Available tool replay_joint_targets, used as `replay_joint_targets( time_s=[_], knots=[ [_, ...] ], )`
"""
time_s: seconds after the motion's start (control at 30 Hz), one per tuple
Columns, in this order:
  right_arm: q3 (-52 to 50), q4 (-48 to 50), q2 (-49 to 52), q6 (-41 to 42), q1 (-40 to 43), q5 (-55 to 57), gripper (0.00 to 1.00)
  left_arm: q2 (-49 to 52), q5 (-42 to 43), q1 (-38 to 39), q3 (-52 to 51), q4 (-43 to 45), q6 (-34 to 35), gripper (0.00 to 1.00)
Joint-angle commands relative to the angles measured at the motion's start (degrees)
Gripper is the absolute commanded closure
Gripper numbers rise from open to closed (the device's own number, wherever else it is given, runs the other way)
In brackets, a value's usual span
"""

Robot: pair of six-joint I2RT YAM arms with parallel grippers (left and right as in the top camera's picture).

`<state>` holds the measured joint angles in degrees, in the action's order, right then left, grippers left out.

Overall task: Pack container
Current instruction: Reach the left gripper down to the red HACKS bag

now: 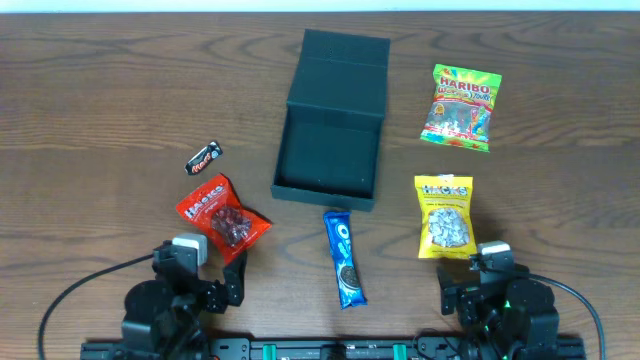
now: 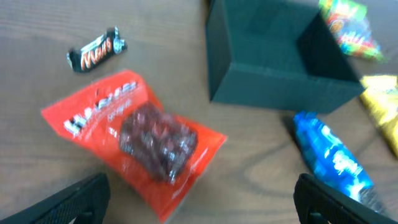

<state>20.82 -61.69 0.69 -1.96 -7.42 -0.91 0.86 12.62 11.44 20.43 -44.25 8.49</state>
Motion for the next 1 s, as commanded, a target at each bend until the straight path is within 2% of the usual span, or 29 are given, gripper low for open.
replay_joint_targets(
  time_s=[0.0, 0.13, 0.33, 0.47, 0.6, 0.67, 0.97],
  knots=[
    [-0.4, -0.2, -0.4, -0.3, 0.4, -0.7, 0.01, 2.4, -1.5, -0.2, 5.9, 1.6, 2.3, 0.05],
    [-0.4, -0.2, -0.4, -0.3, 0.4, -0.7, 0.01, 11.2, -3.2, -0.2, 12.8, 1.1, 5.2, 0.05],
    [-0.4, -0.2, -0.4, -0.3, 0.4, -0.7, 0.01, 33.8, -1.9, -0.2, 28.7, -4.5, 7.0, 0.05],
    [-0.4, -0.2, -0.4, -0.3, 0.4, -0.7, 0.01, 43.1, 8.0, -0.2, 36.1, -4.9, 7.5, 0.05],
    [-0.4, -0.2, -0.4, -0.3, 0.4, -0.7, 0.01, 47.7, 17.4, -0.2, 37.9, -6.3, 7.4, 0.05],
    [-0.4, -0.2, -0.4, -0.3, 0.4, -0.7, 0.01, 48.5, 16.0, -0.2, 37.9, -8.7, 7.1, 0.05],
    [-0.4, -0.2, -0.4, -0.3, 0.4, -0.7, 0.01, 51.6, 17.4, -0.2, 37.9, -8.0, 10.4, 0.05]
  ],
)
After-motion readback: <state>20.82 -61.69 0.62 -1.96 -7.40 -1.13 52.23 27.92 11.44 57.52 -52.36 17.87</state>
